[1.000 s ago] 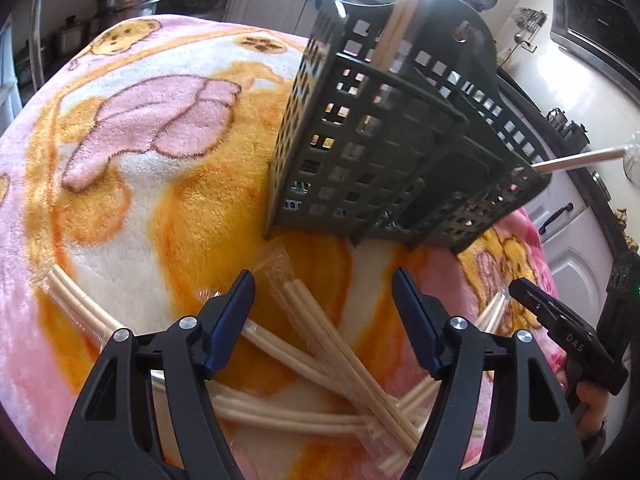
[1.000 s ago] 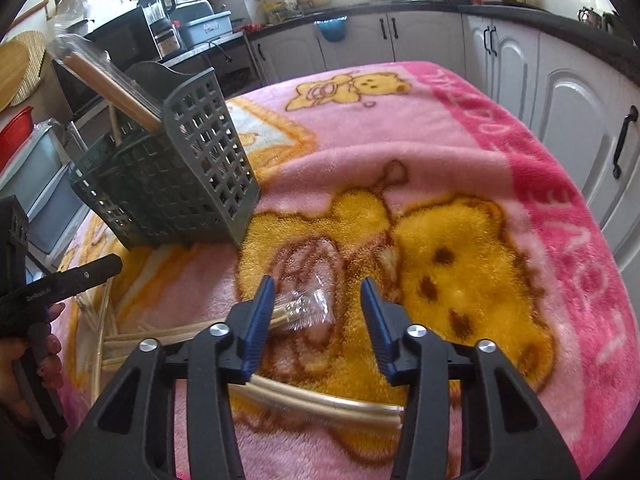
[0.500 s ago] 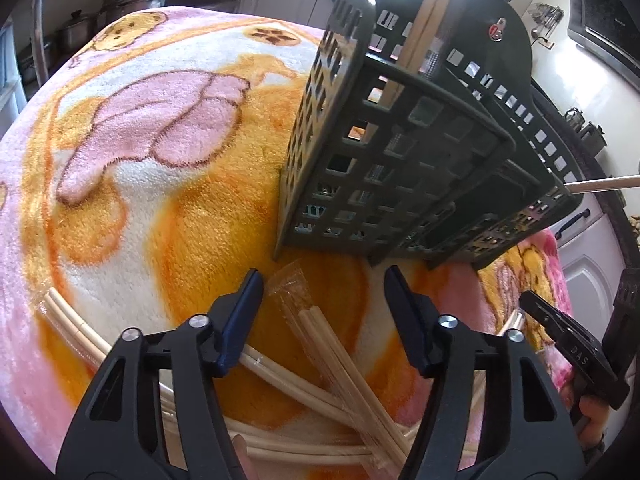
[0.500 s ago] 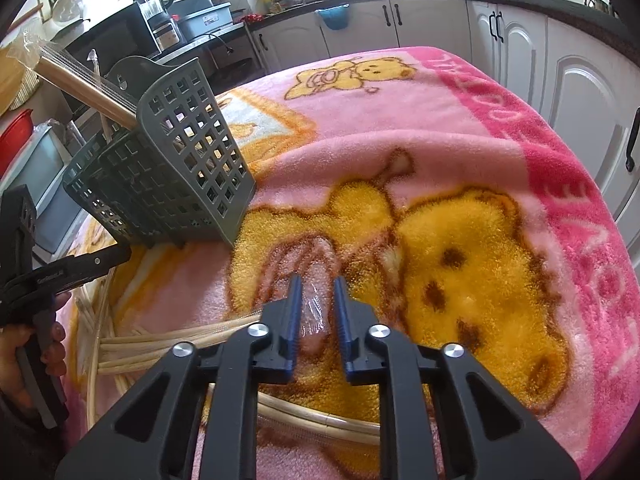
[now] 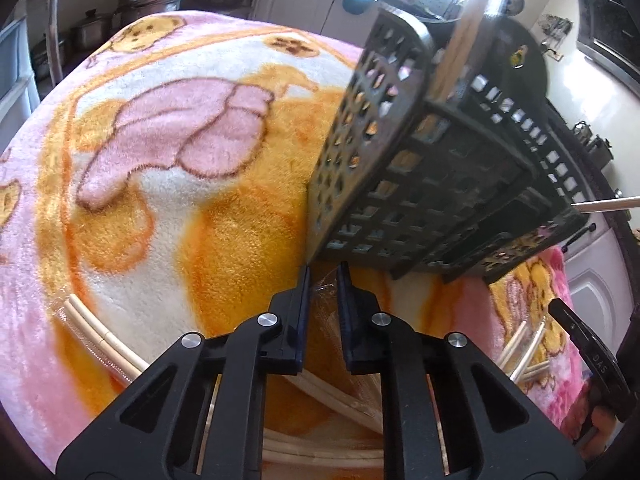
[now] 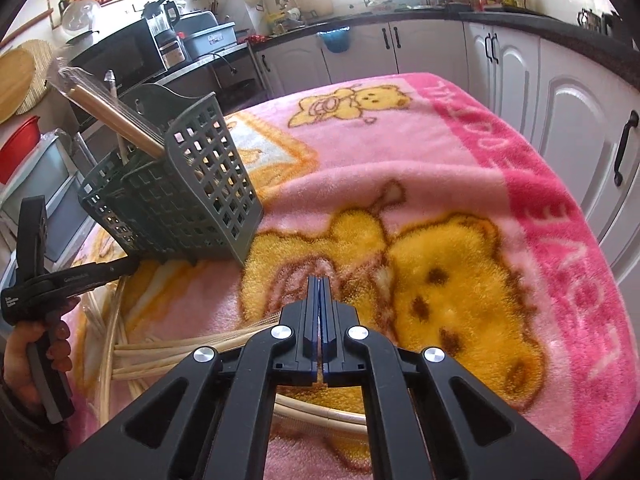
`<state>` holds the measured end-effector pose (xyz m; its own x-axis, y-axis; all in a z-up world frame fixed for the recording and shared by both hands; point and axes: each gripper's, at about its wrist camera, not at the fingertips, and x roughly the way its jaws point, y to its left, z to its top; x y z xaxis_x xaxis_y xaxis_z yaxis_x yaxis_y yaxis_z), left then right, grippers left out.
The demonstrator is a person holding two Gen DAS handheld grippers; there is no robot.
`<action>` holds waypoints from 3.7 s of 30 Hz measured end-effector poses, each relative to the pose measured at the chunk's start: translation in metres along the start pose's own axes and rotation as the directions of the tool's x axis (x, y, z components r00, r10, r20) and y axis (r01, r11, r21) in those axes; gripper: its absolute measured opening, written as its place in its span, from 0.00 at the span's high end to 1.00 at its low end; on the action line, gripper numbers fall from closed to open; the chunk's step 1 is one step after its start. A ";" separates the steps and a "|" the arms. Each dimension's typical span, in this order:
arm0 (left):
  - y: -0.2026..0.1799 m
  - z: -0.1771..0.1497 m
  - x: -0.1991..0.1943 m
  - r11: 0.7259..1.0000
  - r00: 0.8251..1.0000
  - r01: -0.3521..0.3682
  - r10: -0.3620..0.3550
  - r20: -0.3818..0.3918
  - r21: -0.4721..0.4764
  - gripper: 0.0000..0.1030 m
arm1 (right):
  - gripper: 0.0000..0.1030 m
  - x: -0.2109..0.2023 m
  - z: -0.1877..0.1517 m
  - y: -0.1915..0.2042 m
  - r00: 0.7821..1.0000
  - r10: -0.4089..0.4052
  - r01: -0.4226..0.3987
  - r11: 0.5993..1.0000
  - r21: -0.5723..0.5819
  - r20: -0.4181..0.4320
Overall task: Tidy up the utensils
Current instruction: 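Close the right tool on a wrapped chopstick while the left tool grasps another, then raise the left tool's chopstick above the caddy while the right tool carries its chopstick there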
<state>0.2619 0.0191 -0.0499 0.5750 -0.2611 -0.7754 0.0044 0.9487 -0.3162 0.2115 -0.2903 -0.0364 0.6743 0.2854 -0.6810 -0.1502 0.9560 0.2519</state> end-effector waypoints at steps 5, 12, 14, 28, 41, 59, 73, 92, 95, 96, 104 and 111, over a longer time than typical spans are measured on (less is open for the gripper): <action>-0.002 -0.002 -0.016 0.999 0.999 0.024 -0.024 0.031 0.022 0.92 | 0.99 -0.015 0.003 0.005 0.999 0.014 -0.014 1.000 -0.010 0.045; -0.007 -0.007 -0.051 0.996 0.992 0.069 -0.073 0.098 0.051 0.93 | 0.99 -0.043 0.008 0.023 0.993 0.051 -0.045 0.997 -0.057 0.111; -0.007 -0.008 -0.063 0.995 0.989 0.080 -0.087 0.116 0.061 0.93 | 0.99 -0.053 0.010 0.031 0.989 0.069 -0.060 0.996 -0.073 0.130; -0.036 -0.008 -0.126 0.983 0.959 0.116 -0.149 0.242 0.144 0.93 | 0.99 -0.105 0.020 0.090 0.964 0.153 -0.106 0.971 -0.213 0.219; -0.048 0.006 -0.173 0.970 0.922 0.145 -0.204 0.328 0.196 0.94 | 0.99 -0.130 0.040 0.130 0.935 0.247 -0.174 0.945 -0.275 0.256; -0.072 0.023 -0.200 0.939 0.889 0.205 -0.297 0.348 0.277 0.97 | 0.99 -0.152 0.058 0.156 0.914 0.272 -0.163 0.924 -0.345 0.299; -0.101 0.048 -0.217 0.913 0.852 0.235 -0.359 0.381 0.334 0.97 | 0.99 -0.177 0.091 0.162 0.880 0.291 -0.151 0.921 -0.359 0.375; -0.134 0.104 -0.232 0.906 0.802 0.225 -0.382 0.460 0.359 0.97 | 0.99 -0.204 0.163 0.150 0.816 0.243 -0.095 0.951 -0.293 0.524; -0.138 0.114 -0.230 0.909 0.798 0.223 -0.377 0.470 0.352 0.97 | 0.99 -0.204 0.175 0.144 0.814 0.231 -0.091 0.957 -0.275 0.534; -0.140 0.117 -0.229 0.911 0.796 0.219 -0.374 0.475 0.351 0.97 | 0.99 -0.203 0.178 0.143 0.814 0.226 -0.089 0.959 -0.269 0.535; -0.141 0.132 -0.209 0.932 0.808 0.177 -0.321 0.494 0.316 0.97 | 0.99 -0.181 0.189 0.136 0.828 0.220 -0.096 0.962 -0.257 0.515; -0.130 0.140 -0.183 0.941 0.824 0.171 -0.300 0.481 0.294 0.97 | 0.99 -0.159 0.192 0.137 0.853 0.227 -0.115 0.960 -0.254 0.471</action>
<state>0.2701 -0.0320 0.2096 0.8661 -0.4136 -0.2807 0.3426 0.9001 -0.2693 0.2223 -0.2177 0.2381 0.8812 0.4285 -0.1998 -0.4056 0.9023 0.1460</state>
